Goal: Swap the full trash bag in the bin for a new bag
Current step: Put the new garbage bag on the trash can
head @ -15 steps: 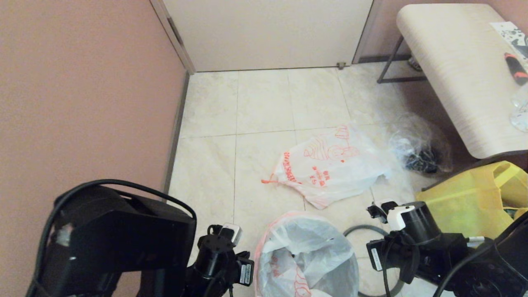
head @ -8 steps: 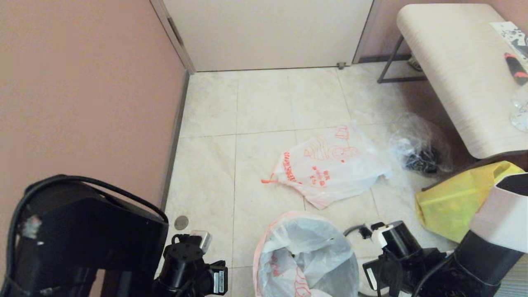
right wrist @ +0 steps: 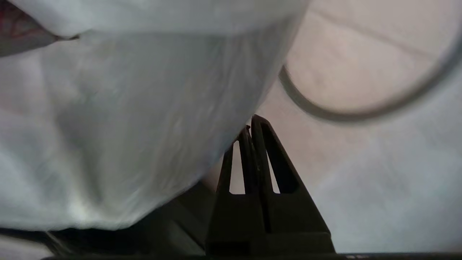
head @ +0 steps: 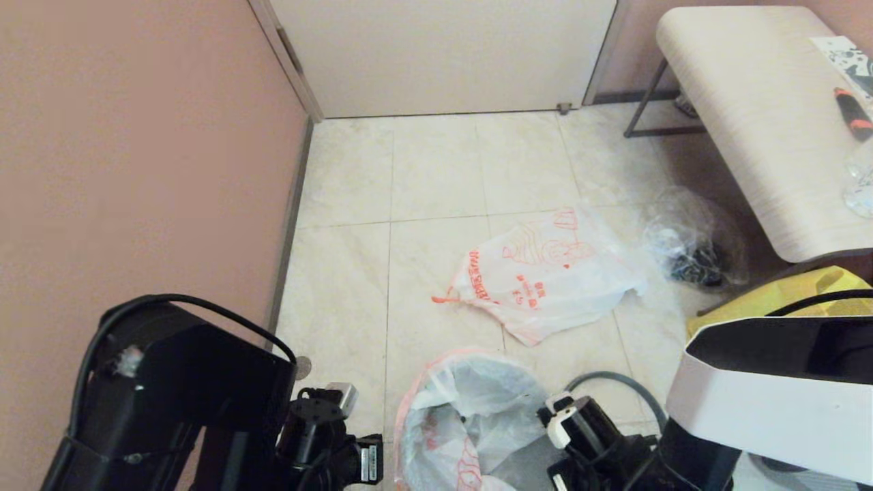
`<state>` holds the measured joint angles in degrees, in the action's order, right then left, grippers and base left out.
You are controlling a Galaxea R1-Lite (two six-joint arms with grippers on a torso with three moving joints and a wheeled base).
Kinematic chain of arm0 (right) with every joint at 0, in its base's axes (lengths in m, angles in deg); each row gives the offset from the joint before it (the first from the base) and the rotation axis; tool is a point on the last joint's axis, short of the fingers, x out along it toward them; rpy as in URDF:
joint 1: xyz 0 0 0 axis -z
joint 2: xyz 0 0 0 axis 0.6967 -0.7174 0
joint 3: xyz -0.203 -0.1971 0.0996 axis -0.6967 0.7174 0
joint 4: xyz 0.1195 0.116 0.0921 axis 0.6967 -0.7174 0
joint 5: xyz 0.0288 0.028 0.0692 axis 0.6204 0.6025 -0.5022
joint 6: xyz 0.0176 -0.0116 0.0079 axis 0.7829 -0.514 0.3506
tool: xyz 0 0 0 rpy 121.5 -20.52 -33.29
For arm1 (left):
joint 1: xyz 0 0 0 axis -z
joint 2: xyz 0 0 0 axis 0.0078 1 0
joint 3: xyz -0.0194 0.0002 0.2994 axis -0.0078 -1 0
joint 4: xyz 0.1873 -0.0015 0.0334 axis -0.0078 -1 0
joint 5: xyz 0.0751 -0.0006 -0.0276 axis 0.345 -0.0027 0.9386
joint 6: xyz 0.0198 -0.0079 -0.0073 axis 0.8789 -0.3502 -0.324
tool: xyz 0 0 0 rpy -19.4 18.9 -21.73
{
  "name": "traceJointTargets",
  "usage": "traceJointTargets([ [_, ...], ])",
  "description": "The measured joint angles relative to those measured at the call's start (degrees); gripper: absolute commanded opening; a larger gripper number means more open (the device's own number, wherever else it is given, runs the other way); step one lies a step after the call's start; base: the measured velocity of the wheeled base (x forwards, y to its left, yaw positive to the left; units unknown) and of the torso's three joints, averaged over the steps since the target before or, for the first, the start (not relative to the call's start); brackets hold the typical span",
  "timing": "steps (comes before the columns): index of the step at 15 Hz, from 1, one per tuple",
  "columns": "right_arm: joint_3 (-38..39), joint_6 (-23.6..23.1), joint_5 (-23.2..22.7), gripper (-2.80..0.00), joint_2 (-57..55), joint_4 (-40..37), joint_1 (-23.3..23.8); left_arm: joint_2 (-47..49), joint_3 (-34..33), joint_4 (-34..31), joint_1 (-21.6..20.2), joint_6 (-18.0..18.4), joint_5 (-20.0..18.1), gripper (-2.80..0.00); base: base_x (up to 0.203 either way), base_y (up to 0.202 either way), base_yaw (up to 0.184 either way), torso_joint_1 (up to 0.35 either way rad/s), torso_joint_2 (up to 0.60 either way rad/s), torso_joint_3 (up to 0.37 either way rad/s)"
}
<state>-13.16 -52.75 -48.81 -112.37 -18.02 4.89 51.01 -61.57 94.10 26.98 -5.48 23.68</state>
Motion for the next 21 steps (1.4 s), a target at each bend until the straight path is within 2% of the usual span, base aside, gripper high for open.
traceJointTargets([
  [3, -9.2, -0.7, 0.0, -2.80, -3.0, -1.2, -0.3, 0.3, 1.0, 0.0, -0.6, 0.1, 0.0, -2.80, 0.000, 0.000, 0.000, 0.000, 0.00, 0.000],
  [8, -27.9, -4.1, 0.5, -2.80, -4.1, -7.6, 2.8, -0.7, 0.3, -0.2, -0.3, 0.2, 0.0, -2.80, 0.000, 0.000, 0.000, 0.000, 0.00, 0.000],
  [10, -29.9, -4.9, 1.8, -2.80, -1.4, -8.9, 3.5, -4.0, -2.1, 0.0, 1.7, 0.1, -0.2, -2.80, 0.000, 0.000, 0.000, 0.000, 0.00, 0.000],
  [12, -29.8, -6.4, 3.4, -2.80, 2.6, -11.1, 3.5, -8.7, -6.5, 0.3, 5.9, 0.8, 1.5, -2.80, 0.000, 0.000, 0.000, 0.000, 0.00, 0.000],
  [15, -31.7, -12.3, 5.7, -2.80, 8.3, -16.0, 3.9, -15.0, -10.6, -1.3, 9.9, 3.3, 4.3, -2.80, 0.000, 0.000, 0.000, 0.000, 0.00, 0.000],
  [21, -38.5, -14.0, 6.4, -2.80, 7.8, -24.7, -3.0, -12.5, -10.9, -0.2, 7.6, 4.4, 4.6, -2.80, 0.000, 0.000, 0.000, 0.000, 0.00, 0.000],
])
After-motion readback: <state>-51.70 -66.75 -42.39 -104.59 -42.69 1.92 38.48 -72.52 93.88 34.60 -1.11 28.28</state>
